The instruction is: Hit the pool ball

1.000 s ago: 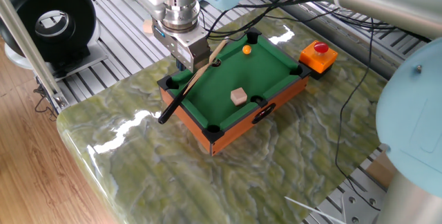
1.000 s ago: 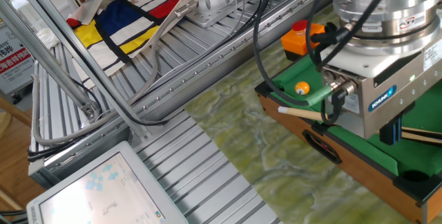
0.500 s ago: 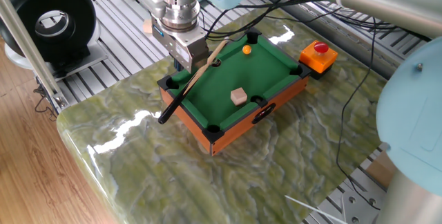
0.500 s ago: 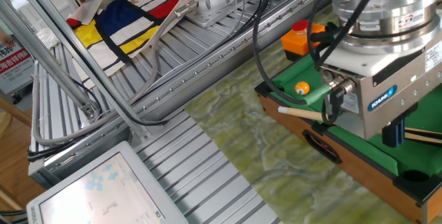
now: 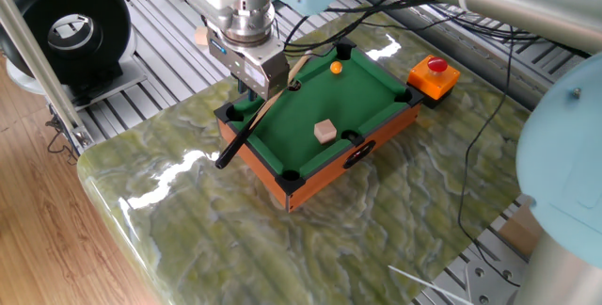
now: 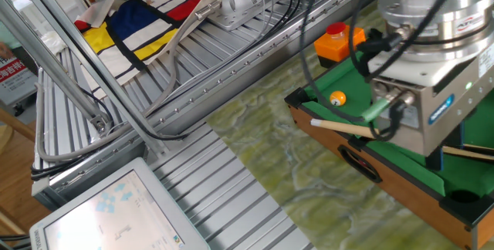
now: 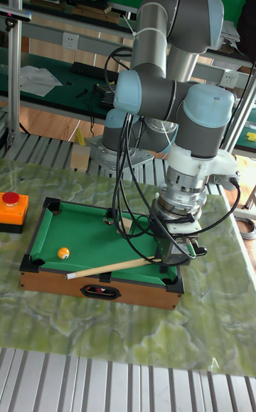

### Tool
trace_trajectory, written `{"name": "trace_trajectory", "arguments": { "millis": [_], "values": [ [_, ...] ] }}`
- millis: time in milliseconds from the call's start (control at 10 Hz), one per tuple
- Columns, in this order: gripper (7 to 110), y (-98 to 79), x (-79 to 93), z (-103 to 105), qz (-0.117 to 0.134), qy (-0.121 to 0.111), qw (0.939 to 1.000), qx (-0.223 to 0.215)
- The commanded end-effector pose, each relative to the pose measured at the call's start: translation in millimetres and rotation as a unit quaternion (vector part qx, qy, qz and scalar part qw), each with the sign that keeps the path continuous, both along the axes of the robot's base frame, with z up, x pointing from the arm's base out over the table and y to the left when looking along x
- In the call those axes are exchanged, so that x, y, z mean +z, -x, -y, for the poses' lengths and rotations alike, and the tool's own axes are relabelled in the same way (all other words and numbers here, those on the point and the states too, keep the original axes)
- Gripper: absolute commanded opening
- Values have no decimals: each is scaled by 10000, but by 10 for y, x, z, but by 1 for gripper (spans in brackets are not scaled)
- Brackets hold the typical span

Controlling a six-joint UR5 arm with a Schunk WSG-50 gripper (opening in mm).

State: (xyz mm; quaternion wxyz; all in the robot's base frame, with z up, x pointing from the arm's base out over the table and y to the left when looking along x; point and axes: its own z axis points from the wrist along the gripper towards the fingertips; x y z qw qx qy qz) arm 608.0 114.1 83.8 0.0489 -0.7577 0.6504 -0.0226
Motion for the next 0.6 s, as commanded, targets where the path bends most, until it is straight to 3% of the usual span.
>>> {"name": "trace_trajectory", "arguments": {
  "millis": [0, 200, 500],
  "values": [
    [44, 138, -17, -58, -48, -91, 9995, 284],
    [44, 278, -17, -60, -63, -90, 9995, 300],
    [44, 321, -93, -15, 19, -84, 9996, 257]
  ]
}}
